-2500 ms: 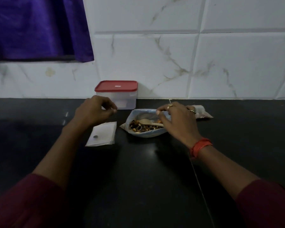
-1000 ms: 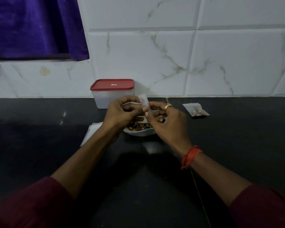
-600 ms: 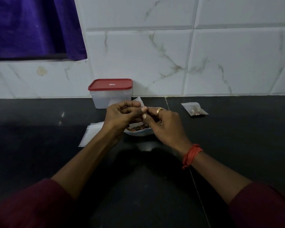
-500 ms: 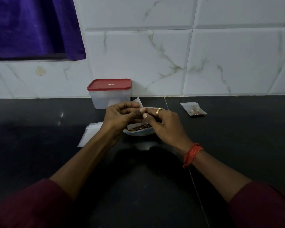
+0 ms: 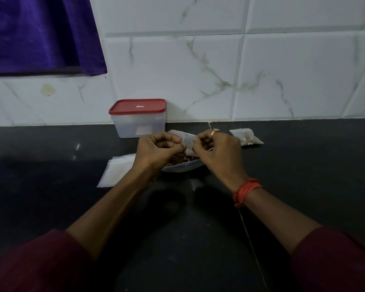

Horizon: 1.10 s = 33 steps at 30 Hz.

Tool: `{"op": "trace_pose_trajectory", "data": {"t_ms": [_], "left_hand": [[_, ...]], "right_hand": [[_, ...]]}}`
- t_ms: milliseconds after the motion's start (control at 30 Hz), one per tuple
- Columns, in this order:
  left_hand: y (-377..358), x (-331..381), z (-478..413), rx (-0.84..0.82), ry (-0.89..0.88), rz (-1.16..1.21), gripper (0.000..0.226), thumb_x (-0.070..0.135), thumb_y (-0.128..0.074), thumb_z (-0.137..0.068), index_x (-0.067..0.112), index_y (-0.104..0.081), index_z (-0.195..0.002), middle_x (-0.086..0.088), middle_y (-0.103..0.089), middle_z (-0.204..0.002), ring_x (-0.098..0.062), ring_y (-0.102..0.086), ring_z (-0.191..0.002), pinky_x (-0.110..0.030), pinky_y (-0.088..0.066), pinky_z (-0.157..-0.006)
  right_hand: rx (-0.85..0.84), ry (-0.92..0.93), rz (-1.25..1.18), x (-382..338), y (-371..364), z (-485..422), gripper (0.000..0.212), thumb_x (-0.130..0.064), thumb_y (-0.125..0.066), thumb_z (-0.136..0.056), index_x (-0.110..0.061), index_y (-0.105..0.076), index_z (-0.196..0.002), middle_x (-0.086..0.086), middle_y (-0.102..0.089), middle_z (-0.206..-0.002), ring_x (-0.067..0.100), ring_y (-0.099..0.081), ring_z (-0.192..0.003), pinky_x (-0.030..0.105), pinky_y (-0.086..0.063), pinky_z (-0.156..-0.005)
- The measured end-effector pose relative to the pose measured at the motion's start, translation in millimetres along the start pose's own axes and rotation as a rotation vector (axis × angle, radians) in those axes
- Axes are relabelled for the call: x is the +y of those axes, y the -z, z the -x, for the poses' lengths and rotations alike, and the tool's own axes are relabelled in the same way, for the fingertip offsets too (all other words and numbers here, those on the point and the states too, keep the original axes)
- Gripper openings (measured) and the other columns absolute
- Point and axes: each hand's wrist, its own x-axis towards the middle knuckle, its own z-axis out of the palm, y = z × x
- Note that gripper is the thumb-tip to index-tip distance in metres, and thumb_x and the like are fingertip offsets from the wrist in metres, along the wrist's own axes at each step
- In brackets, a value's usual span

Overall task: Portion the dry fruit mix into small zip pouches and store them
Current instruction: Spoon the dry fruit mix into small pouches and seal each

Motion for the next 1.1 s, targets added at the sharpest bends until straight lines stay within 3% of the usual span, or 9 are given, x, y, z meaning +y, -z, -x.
{"op": "trace_pose_trajectory", "data": {"t_ms": [100, 200, 300, 367, 500, 600, 733, 900, 1100], "left_hand": [[-3, -1, 2, 0.015, -0.021, -0.032, 0.014, -0.007, -0.074, -0.081, 0.003, -0.067, -0.087, -0.014, -0.072, -0.072, -0.026, -0.073, -0.065, -0.033, -0.062, -0.064], [-6, 1, 4, 0.016, -0.05, -0.046, 0.016, -0.006, -0.076, -0.08, 0.003, -0.065, -0.089, -0.013, -0.072, -0.071, -0.027, -0.074, -0.066, -0.039, -0.063, -0.066], [-3, 0, 5, -0.065, -0.216, -0.2, 0.024, -0.002, -0.079, -0.078, 0.005, -0.065, -0.095, -0.01, -0.073, -0.076, -0.024, -0.074, -0.068, -0.045, -0.064, -0.066], [4, -3, 3, -0.092, -0.441, -0.391, 0.038, 0.015, -0.087, -0.074, 0.01, -0.064, -0.104, -0.002, -0.073, -0.089, -0.019, -0.073, -0.075, -0.034, -0.062, -0.065], [22, -8, -11, -0.032, -0.795, -0.945, 0.078, 0.06, -0.079, -0.066, 0.021, -0.059, -0.131, 0.001, -0.059, -0.132, -0.019, -0.054, -0.117, -0.029, -0.048, -0.088], [25, -13, -15, -0.087, -0.81, -1.049, 0.077, 0.058, -0.075, -0.072, 0.021, -0.057, -0.137, 0.0, -0.061, -0.134, -0.022, -0.053, -0.12, -0.036, -0.045, -0.095], [26, -15, -15, -0.093, -0.8, -1.03, 0.073, 0.06, -0.065, -0.074, 0.021, -0.059, -0.136, 0.0, -0.065, -0.127, -0.021, -0.055, -0.112, -0.033, -0.042, -0.089], [31, -13, -19, -0.131, -0.748, -1.021, 0.086, 0.077, -0.067, -0.063, 0.028, -0.061, -0.134, 0.006, -0.063, -0.126, -0.015, -0.051, -0.113, -0.034, -0.039, -0.092], [33, -12, -17, -0.154, -0.732, -0.981, 0.085, 0.077, -0.07, -0.061, 0.027, -0.063, -0.13, 0.008, -0.065, -0.121, -0.012, -0.054, -0.107, -0.031, -0.035, -0.091]], "right_hand": [[-0.065, 0.202, 0.059, -2, 2, 2, 0.025, -0.011, -0.067, -0.085, -0.021, -0.057, -0.106, -0.007, -0.065, -0.097, 0.011, -0.066, -0.073, 0.036, -0.057, -0.064], [-0.046, 0.365, 0.17, 2, 0, 4, 0.018, -0.013, -0.053, -0.086, -0.015, -0.069, -0.094, -0.001, -0.067, -0.108, 0.019, -0.067, -0.08, 0.039, -0.058, -0.068], [-0.067, 0.294, 0.2, 6, -4, 4, 0.024, -0.008, -0.056, -0.085, -0.011, -0.075, -0.1, 0.001, -0.069, -0.111, 0.022, -0.068, -0.089, 0.041, -0.058, -0.075], [-0.097, 0.183, 0.139, 10, -7, 2, 0.025, -0.002, -0.058, -0.085, -0.012, -0.077, -0.099, 0.0, -0.068, -0.11, 0.02, -0.067, -0.093, 0.04, -0.057, -0.079], [-0.158, -0.08, -0.06, 11, -8, -2, 0.032, -0.003, -0.057, -0.089, -0.024, -0.08, -0.095, -0.009, -0.066, -0.111, 0.006, -0.063, -0.097, 0.026, -0.055, -0.083], [-0.202, -0.191, -0.198, 4, -4, -2, 0.026, -0.006, -0.061, -0.09, -0.02, -0.079, -0.102, -0.008, -0.07, -0.108, 0.002, -0.064, -0.092, 0.016, -0.052, -0.078], [-0.305, -0.144, -0.186, -3, 2, -1, 0.029, -0.015, -0.073, -0.084, -0.023, -0.075, -0.112, -0.007, -0.071, -0.095, 0.0, -0.064, -0.073, 0.006, -0.045, -0.064], [-0.293, -0.058, -0.088, -3, 1, -2, 0.029, -0.017, -0.073, -0.086, -0.022, -0.074, -0.114, -0.004, -0.073, -0.101, 0.002, -0.065, -0.08, 0.008, -0.047, -0.069], [-0.272, 0.018, -0.101, -4, 2, -2, 0.022, -0.005, -0.065, -0.089, -0.014, -0.079, -0.104, -0.001, -0.077, -0.093, -0.002, -0.063, -0.069, 0.001, -0.044, -0.069]]}}
